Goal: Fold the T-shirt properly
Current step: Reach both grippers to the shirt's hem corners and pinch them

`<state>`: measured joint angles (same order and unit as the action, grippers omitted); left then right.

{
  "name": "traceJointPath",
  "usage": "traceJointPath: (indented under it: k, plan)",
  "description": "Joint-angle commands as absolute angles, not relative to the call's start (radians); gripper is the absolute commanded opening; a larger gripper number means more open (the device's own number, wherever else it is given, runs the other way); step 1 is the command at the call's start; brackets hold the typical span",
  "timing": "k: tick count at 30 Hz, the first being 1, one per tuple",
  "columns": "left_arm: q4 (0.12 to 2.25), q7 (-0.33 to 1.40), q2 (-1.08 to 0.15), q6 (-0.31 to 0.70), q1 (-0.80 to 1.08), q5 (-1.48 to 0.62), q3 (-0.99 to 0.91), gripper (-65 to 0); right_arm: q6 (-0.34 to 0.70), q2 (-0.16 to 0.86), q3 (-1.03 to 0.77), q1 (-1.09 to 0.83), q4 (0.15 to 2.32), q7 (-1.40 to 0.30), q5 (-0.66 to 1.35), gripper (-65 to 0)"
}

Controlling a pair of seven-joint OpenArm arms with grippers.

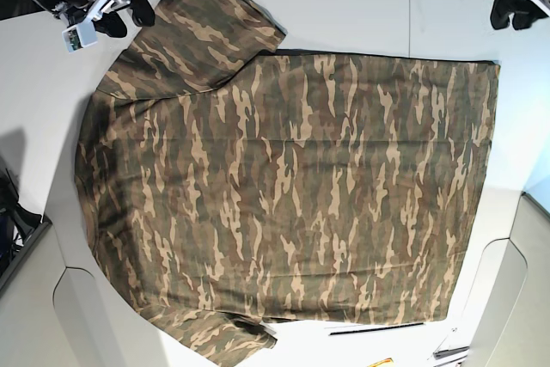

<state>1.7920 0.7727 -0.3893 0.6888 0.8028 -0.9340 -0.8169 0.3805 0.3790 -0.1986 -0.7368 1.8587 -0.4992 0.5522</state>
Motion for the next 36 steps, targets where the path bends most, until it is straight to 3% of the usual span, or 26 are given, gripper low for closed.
traceJointPath:
  k: [1, 19, 36]
  plan:
    - [1.794, 0.758, -0.416, 0.698, 0.799, -0.941, -0.827, -22.3, 0.389, 0.369, -0.203, -0.740, 1.858, -0.487, 0.561, -31.8]
    - [1.399, 0.709, -0.596, 0.698, 0.509, -0.915, -0.765, -21.1, 0.408, 0.229, -0.067, -0.684, 1.764, -0.494, 0.548, -31.8]
    - [1.081, 0.636, -0.602, 0.698, 0.265, -0.788, -0.556, -21.1, 0.407, 0.196, -0.057, -0.677, 1.764, -0.494, 0.471, -31.8]
